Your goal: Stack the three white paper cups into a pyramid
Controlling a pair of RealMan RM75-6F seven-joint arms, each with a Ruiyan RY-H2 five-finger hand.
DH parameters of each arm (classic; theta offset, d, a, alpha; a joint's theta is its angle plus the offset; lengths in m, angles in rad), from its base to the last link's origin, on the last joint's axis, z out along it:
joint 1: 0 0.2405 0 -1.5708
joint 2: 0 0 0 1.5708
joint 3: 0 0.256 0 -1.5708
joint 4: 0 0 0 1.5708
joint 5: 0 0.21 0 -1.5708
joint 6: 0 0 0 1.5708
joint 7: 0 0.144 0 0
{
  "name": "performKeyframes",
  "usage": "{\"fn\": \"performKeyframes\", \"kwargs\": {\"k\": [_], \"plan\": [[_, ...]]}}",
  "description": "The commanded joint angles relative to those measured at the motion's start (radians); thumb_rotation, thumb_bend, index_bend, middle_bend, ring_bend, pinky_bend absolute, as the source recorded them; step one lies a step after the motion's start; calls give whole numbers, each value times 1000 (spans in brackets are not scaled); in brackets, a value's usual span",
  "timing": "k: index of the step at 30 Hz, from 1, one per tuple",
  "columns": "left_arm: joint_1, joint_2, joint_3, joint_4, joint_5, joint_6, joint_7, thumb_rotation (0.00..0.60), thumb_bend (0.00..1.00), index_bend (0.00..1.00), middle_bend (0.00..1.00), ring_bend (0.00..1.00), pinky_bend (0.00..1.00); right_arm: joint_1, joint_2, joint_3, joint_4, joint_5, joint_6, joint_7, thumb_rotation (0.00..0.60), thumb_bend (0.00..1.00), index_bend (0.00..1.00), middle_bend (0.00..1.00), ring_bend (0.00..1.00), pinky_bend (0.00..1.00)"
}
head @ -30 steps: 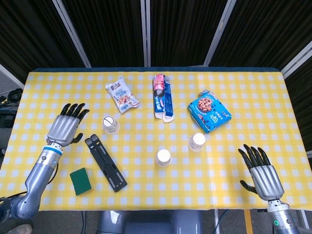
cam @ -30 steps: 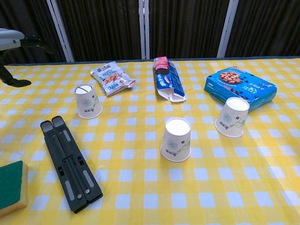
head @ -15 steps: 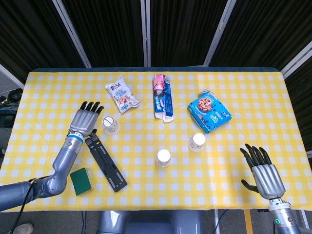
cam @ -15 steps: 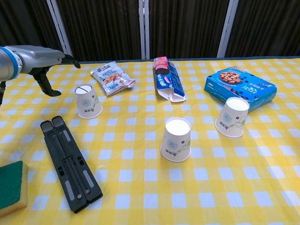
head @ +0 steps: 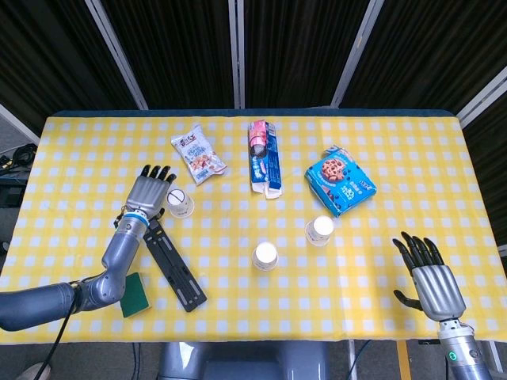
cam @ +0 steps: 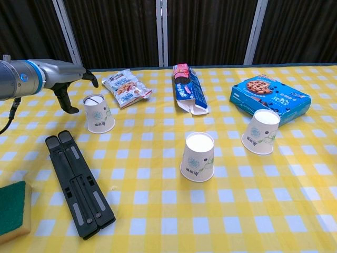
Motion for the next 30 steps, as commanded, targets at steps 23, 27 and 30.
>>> {"fn": "performKeyframes", "kwargs": {"k": [23, 27, 30], "plan": [[-17, -21, 48, -14, 54, 44, -81, 600, 438, 418, 0, 0, 0, -1, 7, -18, -22, -22, 2, -24, 600, 67, 99, 0, 0, 0], [-9, -2, 51, -57, 84, 72, -98, 600, 438, 426, 0, 0, 0, -2, 8, -22, -27, -29, 6, -29, 600, 68, 98, 0, 0, 0], [4, 41, 42, -129, 127, 108, -124, 600, 437, 428, 0, 0, 0, -4, 11, -23, -33, -32, 10, -33, 600, 68, 98, 0, 0, 0]]}}
